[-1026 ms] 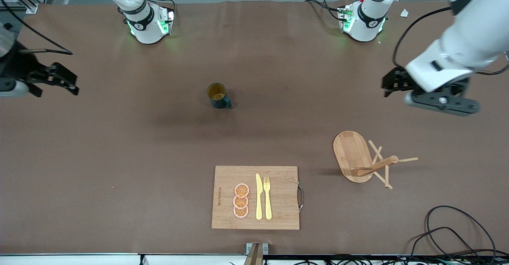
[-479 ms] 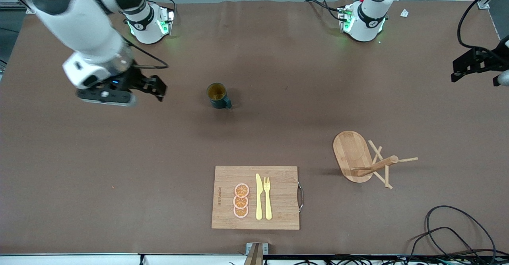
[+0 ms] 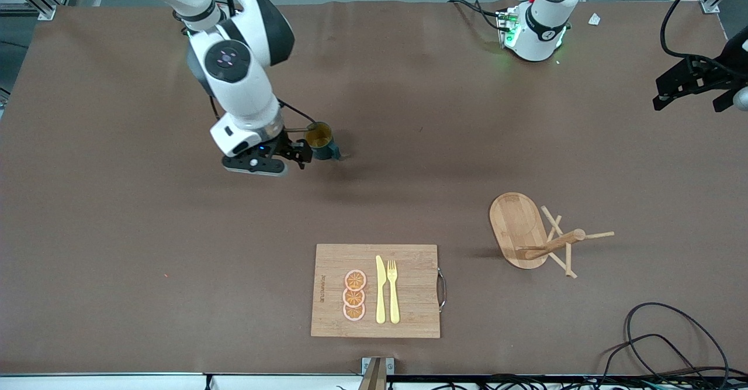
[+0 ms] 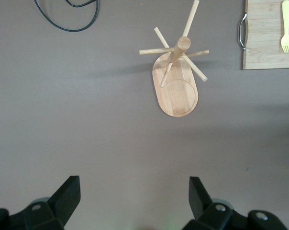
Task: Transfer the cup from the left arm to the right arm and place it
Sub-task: 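Reach the right gripper down over the teal mug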
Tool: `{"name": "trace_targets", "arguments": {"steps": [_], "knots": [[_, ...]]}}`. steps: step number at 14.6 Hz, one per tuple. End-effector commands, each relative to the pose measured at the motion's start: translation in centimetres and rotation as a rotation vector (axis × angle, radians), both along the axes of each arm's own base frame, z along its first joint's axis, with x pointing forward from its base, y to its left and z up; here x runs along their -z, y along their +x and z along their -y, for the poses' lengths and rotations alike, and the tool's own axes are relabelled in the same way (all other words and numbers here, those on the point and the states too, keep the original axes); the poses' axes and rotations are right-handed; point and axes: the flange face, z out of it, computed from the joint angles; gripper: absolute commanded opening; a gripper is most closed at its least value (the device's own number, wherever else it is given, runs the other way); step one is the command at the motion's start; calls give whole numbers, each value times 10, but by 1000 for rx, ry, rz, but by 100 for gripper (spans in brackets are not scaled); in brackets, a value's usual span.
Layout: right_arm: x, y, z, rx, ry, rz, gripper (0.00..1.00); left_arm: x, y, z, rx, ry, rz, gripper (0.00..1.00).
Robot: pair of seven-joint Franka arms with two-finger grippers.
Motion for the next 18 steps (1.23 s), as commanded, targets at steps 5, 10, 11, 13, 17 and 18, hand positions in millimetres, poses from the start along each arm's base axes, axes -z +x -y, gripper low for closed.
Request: {"name": "trace_targets", "arguments": {"steps": [5,10,11,13,17,18], "knots": [[85,-34,-40,-98,24,60,100,9,3,7,-2,-23,-17,100],[104,-80,-57,-119,26,48,100,13,6,7,-4,-49,-23,100],[105,-78,-51,-119,24,51,100,12,7,8,-4,-51,-16,100],[105,-78,-51,-126,13,42,100,15,10,9,-6,-66,-11,100],[98,-82,-49,-119,-14,11,100,17,13,4,-13,-69,-6,100],[98,-84,-51,-119,-18,5,100,17,13,4,-15,-72,-8,100]]}}
